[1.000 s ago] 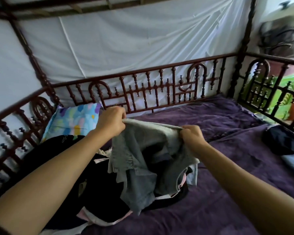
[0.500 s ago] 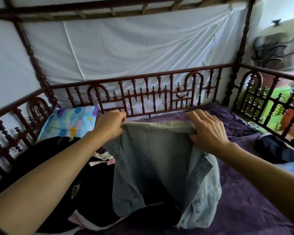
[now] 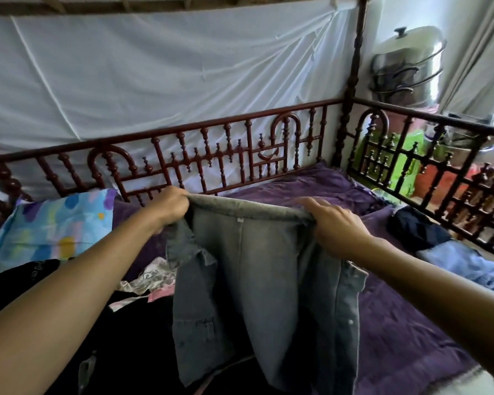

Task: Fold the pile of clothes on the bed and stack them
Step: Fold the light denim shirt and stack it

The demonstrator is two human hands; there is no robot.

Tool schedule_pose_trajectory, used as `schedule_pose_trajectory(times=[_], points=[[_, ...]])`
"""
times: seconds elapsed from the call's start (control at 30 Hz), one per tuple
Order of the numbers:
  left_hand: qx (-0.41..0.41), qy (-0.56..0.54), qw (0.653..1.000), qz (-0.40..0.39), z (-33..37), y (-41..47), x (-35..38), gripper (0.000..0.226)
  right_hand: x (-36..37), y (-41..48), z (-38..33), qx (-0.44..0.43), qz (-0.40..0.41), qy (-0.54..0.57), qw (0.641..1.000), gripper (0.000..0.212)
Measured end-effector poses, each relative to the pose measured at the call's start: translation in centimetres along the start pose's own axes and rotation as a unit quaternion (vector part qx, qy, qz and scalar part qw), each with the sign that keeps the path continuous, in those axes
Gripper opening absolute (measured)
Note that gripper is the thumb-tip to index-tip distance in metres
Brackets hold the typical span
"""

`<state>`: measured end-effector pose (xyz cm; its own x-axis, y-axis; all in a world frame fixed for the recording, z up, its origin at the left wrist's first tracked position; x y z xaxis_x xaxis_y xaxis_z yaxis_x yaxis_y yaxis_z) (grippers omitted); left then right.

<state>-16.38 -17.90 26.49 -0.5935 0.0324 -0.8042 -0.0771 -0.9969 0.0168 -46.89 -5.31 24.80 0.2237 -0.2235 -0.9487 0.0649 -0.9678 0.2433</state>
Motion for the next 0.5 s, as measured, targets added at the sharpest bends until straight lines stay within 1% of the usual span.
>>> schedule_pose_trajectory(times=[0.03, 0.07, 0.1, 0.13, 0.17, 0.2, 0.23, 0.27, 0.3, 0.33, 0.37, 0.4, 0.43, 0.47, 0.5], points=[[-0.008, -0.050, 0.999, -0.018, 0.3, 0.9, 0.9, 0.031, 0.2, 0.2, 0.3, 0.024, -0.003, 0.013, 1.000, 0.052], [-0.015, -0.087, 0.995, -0.039, 0.7, 1.7, 1.9, 0.029, 0.5, 0.3, 0.7, 0.048, -0.014, 0.004, 0.999, 0.046], [-0.014, -0.101, 0.993, -0.063, 1.1, 2.3, 3.0, 0.026, 0.6, 0.2, 1.2, 0.070, -0.034, -0.029, 0.997, 0.041], [0.001, -0.088, 0.993, -0.084, 1.6, 3.0, 4.2, 0.023, 0.7, 0.0, 1.8, 0.087, -0.055, -0.074, 0.992, 0.037], [0.031, -0.050, 0.993, -0.098, 2.2, 3.7, 5.4, 0.023, 0.7, -0.3, 2.5, 0.104, -0.080, -0.113, 0.985, 0.034], [0.059, -0.010, 0.993, -0.103, 3.0, 4.2, 6.7, 0.027, 0.7, -0.8, 3.3, 0.122, -0.107, -0.134, 0.977, 0.030], [0.082, 0.017, 0.991, -0.100, 3.8, 4.7, 7.9, 0.032, 0.7, -1.3, 4.2, 0.138, -0.132, -0.128, 0.973, 0.023], [0.106, 0.033, 0.989, -0.096, 4.8, 5.2, 9.0, 0.036, 0.6, -1.9, 5.1, 0.150, -0.155, -0.096, 0.972, 0.017], [0.127, 0.043, 0.987, -0.084, 5.9, 5.6, 10.1, 0.040, 0.6, -2.4, 5.9, 0.166, -0.171, -0.028, 0.971, 0.014], [0.141, 0.060, 0.986, -0.065, 7.2, 6.0, 11.2, 0.042, 0.4, -2.9, 6.8, 0.190, -0.171, 0.080, 0.964, 0.018], [0.151, 0.081, 0.984, -0.043, 8.7, 6.4, 12.3, 0.043, 0.2, -3.4, 7.6, 0.221, -0.149, 0.214, 0.940, 0.030], [0.160, 0.097, 0.982, -0.024, 10.3, 6.8, 13.4, 0.047, 0.0, -3.9, 8.3, 0.259, -0.111, 0.345, 0.895, 0.044], [0.166, 0.106, 0.980, -0.012, 12.2, 7.4, 14.8, 0.053, 0.0, -4.2, 9.3, 0.292, -0.072, 0.447, 0.842, 0.055], [0.168, 0.109, 0.980, -0.010, 14.1, 8.1, 16.3, 0.058, 0.0, -4.3, 10.5, 0.317, -0.036, 0.511, 0.798, 0.060], [0.162, 0.105, 0.981, -0.022, 16.1, 8.8, 17.9, 0.062, 0.1, -4.2, 11.8, 0.343, -0.008, 0.548, 0.763, 0.062]])
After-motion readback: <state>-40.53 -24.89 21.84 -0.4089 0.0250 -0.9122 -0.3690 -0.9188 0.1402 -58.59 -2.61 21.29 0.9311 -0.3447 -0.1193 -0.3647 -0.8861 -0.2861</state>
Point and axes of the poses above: each hand's wrist, its own y-axis towards the middle knuckle, its own x-axis out of the palm, z = x × y, the point moved 1 cm from there along y, towards the middle knuckle, and after that the axes turned 2 degrees about -x, right-handed, at the moved point
